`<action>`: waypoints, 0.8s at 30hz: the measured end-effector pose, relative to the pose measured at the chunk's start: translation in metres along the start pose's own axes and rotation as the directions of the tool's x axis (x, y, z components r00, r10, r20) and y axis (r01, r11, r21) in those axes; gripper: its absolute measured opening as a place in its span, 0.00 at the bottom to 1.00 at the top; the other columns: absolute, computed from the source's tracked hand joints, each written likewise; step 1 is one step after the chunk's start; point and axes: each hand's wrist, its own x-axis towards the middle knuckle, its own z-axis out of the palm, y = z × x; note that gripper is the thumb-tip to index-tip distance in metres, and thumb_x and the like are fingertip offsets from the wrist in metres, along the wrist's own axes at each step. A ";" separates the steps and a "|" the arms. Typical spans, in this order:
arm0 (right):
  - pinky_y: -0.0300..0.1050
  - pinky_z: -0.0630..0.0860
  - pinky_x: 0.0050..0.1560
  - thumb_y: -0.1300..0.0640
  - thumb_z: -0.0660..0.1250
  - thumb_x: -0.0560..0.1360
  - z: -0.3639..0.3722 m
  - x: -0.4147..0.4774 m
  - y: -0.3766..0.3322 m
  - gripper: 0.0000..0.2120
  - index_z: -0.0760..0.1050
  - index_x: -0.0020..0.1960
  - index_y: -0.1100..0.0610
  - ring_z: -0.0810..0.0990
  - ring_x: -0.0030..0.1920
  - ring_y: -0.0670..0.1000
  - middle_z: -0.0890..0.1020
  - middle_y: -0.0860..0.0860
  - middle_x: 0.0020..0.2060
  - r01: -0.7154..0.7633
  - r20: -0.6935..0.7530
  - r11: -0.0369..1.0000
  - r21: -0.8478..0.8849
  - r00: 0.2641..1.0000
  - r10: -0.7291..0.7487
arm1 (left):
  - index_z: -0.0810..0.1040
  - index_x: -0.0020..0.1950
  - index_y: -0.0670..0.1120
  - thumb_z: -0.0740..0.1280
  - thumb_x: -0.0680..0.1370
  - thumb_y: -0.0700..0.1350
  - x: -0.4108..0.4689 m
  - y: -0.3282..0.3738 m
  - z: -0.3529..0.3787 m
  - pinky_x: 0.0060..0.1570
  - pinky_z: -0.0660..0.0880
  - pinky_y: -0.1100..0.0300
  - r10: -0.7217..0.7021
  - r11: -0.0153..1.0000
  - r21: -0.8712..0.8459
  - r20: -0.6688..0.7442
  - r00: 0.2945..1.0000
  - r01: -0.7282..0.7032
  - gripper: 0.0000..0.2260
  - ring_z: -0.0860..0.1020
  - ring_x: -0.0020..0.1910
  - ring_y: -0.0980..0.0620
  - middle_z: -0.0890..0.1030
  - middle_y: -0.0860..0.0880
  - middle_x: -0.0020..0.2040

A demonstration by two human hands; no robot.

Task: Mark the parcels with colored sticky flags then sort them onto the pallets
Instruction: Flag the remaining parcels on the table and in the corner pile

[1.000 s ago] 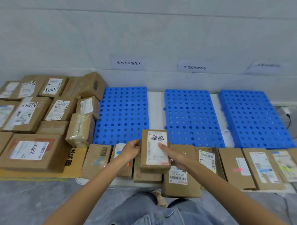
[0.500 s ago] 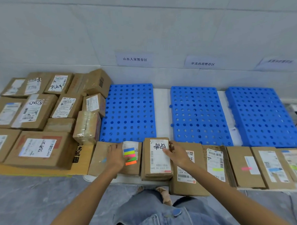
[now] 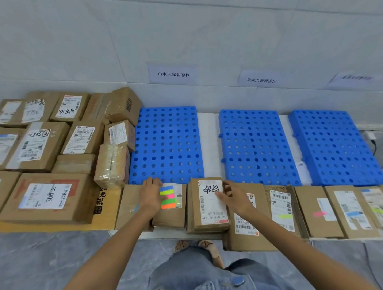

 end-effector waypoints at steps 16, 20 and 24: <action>0.34 0.73 0.47 0.56 0.65 0.77 -0.009 0.004 -0.084 0.13 0.72 0.61 0.54 0.77 0.46 0.44 0.78 0.46 0.46 0.446 -0.180 0.889 0.107 0.888 -0.423 | 0.71 0.56 0.48 0.65 0.77 0.34 -0.027 0.088 -0.135 0.42 0.81 0.63 0.078 0.322 -0.890 0.365 0.928 0.323 0.12 0.83 0.41 0.51 0.79 0.48 0.48; 0.40 0.76 0.41 0.62 0.67 0.75 -0.012 -0.003 -0.088 0.14 0.73 0.60 0.53 0.76 0.39 0.50 0.77 0.51 0.41 0.503 -0.245 0.843 0.190 0.856 -0.455 | 0.73 0.56 0.45 0.63 0.78 0.33 -0.042 0.112 -0.139 0.47 0.81 0.58 0.191 0.220 -0.905 0.406 0.894 0.364 0.10 0.83 0.47 0.46 0.81 0.40 0.55; 0.37 0.74 0.44 0.64 0.67 0.75 -0.026 -0.009 -0.086 0.17 0.73 0.61 0.52 0.75 0.41 0.45 0.75 0.49 0.47 0.564 -0.307 0.820 0.092 0.800 -0.516 | 0.72 0.64 0.41 0.61 0.79 0.33 -0.049 0.119 -0.140 0.58 0.76 0.52 0.298 0.212 -0.896 0.439 0.848 0.390 0.14 0.79 0.57 0.42 0.79 0.39 0.59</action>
